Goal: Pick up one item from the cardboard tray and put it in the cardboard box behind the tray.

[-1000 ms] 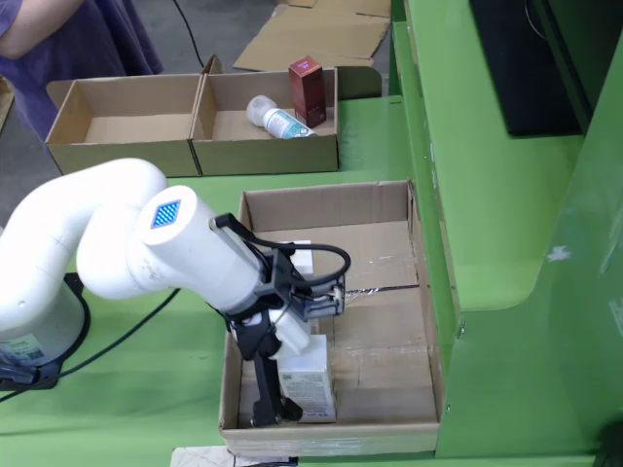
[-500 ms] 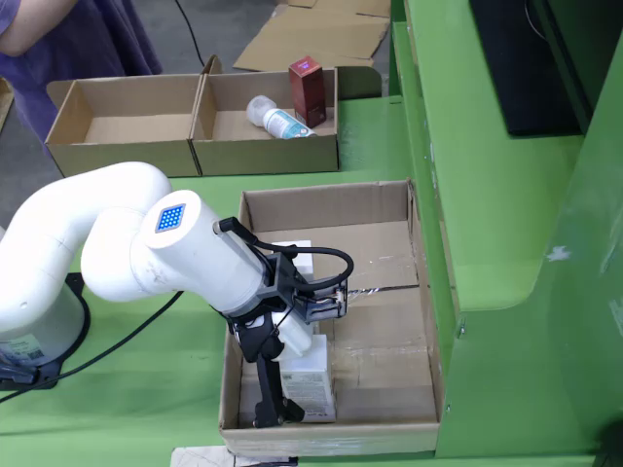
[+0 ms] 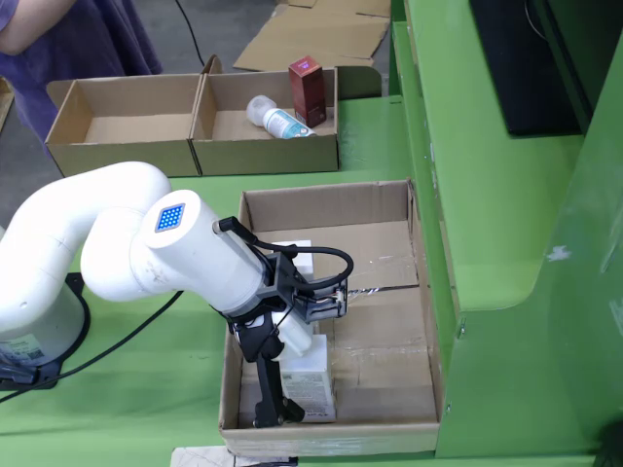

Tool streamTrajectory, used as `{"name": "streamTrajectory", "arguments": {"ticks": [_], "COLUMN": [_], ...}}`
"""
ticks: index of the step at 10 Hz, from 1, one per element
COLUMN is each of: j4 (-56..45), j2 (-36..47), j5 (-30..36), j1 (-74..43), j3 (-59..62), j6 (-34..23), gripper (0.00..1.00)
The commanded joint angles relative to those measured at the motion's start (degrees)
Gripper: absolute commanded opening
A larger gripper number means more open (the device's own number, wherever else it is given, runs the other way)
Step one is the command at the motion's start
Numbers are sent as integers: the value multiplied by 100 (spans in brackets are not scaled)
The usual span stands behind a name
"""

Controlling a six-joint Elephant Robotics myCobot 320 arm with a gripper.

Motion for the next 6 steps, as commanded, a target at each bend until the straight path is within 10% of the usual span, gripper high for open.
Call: {"name": "streamTrajectory", "arguments": {"ticks": [1,6], "j4": [73,73], "j2": [153,153], "j5": [-4,-4], "j1": [-21,-21], "j3": [149,149], "j6": [9,9], "gripper": [80,30]}}
